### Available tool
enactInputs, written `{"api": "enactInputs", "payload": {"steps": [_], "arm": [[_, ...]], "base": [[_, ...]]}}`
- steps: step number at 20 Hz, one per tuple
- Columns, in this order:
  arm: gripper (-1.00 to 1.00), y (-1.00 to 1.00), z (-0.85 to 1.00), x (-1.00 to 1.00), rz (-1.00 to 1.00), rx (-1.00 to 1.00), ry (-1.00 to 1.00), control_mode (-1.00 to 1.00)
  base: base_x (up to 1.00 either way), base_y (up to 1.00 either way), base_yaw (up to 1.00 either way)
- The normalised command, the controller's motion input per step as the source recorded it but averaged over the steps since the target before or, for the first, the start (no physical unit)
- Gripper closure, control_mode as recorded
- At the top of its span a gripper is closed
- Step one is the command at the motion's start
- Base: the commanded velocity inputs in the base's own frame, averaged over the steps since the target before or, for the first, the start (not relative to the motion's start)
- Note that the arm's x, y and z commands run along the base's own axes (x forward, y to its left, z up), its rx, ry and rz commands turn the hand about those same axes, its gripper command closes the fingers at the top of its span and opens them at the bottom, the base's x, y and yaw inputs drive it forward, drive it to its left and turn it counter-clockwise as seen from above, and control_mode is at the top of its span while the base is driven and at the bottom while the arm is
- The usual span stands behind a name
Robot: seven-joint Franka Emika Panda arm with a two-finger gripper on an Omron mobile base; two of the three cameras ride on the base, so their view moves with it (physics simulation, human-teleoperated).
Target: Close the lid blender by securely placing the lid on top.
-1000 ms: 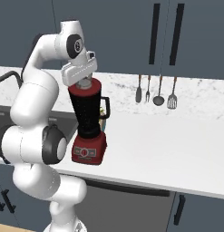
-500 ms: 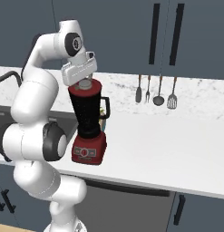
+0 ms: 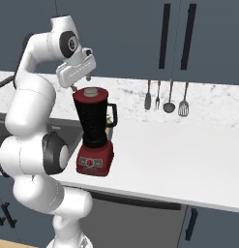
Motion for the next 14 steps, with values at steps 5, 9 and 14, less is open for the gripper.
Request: {"api": "enactInputs", "payload": {"steps": [5, 9, 14], "arm": [[-1.0, 0.31, 0.18, 0.0, 0.01, 0.0, -0.09, -1.0], [-1.0, -0.25, 0.14, -0.86, 0.0, 0.14, -0.4, -1.0], [-1.0, -0.67, -0.61, -1.0, 0.0, 0.37, -0.47, -1.0]], "base": [[0.0, 0.0, 0.0], [0.0, 0.0, 0.0], [0.0, 0.0, 0.0]]}}
